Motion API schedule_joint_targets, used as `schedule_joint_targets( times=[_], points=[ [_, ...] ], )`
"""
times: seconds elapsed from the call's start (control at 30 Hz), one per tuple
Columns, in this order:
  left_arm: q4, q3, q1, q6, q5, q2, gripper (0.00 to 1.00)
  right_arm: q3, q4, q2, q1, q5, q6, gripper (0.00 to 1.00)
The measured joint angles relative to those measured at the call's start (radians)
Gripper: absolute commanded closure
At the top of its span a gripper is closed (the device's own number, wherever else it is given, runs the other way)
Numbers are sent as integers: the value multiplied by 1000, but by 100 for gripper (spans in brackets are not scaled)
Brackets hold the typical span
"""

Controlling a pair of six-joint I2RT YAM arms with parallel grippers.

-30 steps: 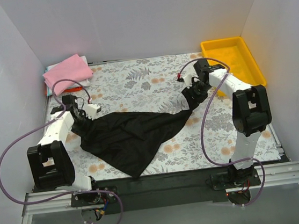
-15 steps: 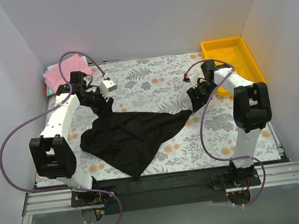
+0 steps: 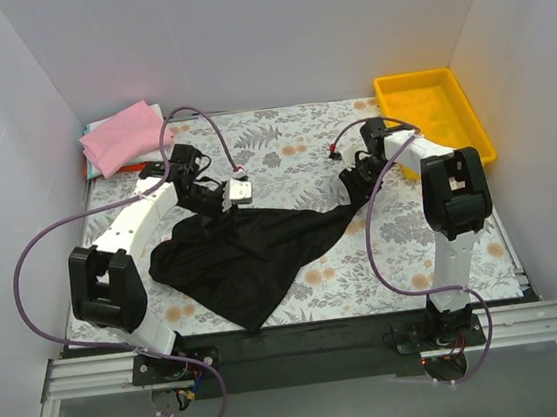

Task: Fold and stack the t-shirts
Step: Flatten the tshirt out

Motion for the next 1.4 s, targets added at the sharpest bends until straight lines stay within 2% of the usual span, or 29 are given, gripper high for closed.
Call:
schedule_joint_targets(
  times=[0.03,0.07,0.2,0.4,0.57,1.07,1.13,1.17,1.23,1.27,1.33,1.4],
  points=[
    [-6,0,-16,23,-3,1,45,0,3,1,3,-2,-8,91],
    [-10,0,-29,45,-6,2,46,0,5,1,6,-7,-11,99],
    [-26,0,-93,155,-40,34,50,-11,13,2,15,-32,-4,99],
    [-11,-24,-229,289,-111,97,52,-83,24,-35,16,-69,-2,99],
    [26,-66,-301,379,-181,156,52,-115,23,-87,16,-79,5,99],
    [109,-52,-345,430,-285,288,54,-133,24,-121,16,-97,12,99],
    [110,-52,-347,427,-296,291,62,-135,24,-126,16,-96,12,99],
    [110,-52,-348,426,-302,291,74,-139,25,-130,16,-96,11,99],
    [110,-52,-349,417,-307,291,83,-148,23,-145,14,-92,10,99],
    [115,-51,-349,411,-308,291,91,-152,24,-155,12,-90,8,99],
    [130,-50,-349,385,-307,288,99,-159,23,-176,5,-83,3,99],
    [144,-50,-349,345,-306,275,100,-160,21,-194,-6,-75,-1,99]
  ],
)
